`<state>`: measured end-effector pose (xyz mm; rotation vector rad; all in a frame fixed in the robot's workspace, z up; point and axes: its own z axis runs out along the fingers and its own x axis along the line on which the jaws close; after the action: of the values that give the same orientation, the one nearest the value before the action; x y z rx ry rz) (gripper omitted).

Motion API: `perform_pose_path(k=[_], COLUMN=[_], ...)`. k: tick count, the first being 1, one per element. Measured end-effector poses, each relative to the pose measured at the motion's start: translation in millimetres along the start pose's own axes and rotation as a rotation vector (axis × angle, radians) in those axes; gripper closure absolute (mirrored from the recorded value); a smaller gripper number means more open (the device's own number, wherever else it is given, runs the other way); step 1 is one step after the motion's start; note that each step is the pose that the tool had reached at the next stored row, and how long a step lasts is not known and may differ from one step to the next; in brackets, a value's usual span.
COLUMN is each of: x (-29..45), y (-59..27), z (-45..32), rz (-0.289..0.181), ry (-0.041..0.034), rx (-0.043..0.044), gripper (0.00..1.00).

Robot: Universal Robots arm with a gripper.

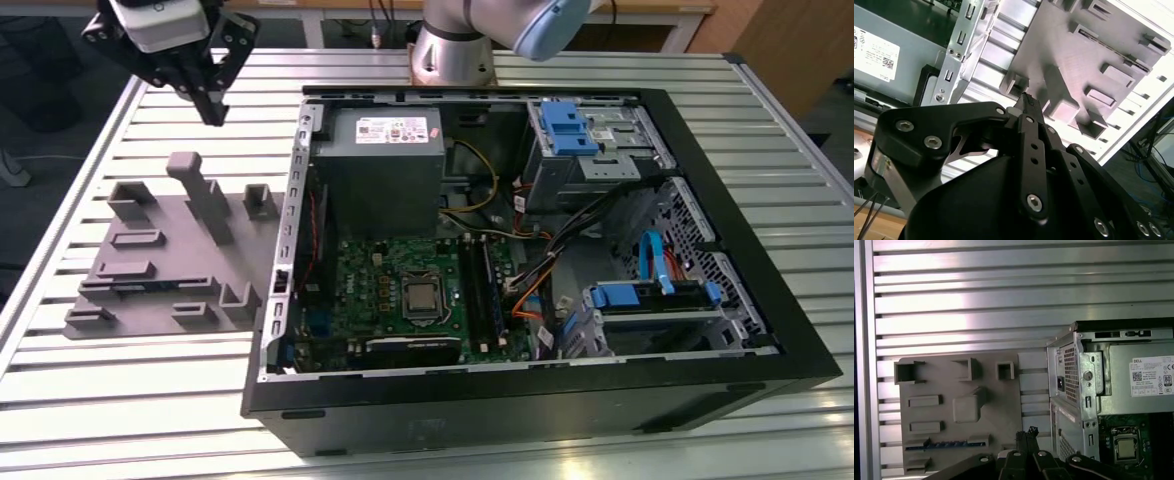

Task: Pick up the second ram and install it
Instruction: 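Reach for the second ram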

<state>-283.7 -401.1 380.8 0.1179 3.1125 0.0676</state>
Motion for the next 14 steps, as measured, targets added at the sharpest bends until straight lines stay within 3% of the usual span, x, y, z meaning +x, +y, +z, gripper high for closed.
perform_pose_path(k=[10,14], x=[20.4,33.7], y=[-16.6,-24.5], z=[2.1,3.3], rz=[0.0,0.0], ry=[0.0,-0.0001], rx=[0.0,-0.0001], gripper=[0.89,0.89])
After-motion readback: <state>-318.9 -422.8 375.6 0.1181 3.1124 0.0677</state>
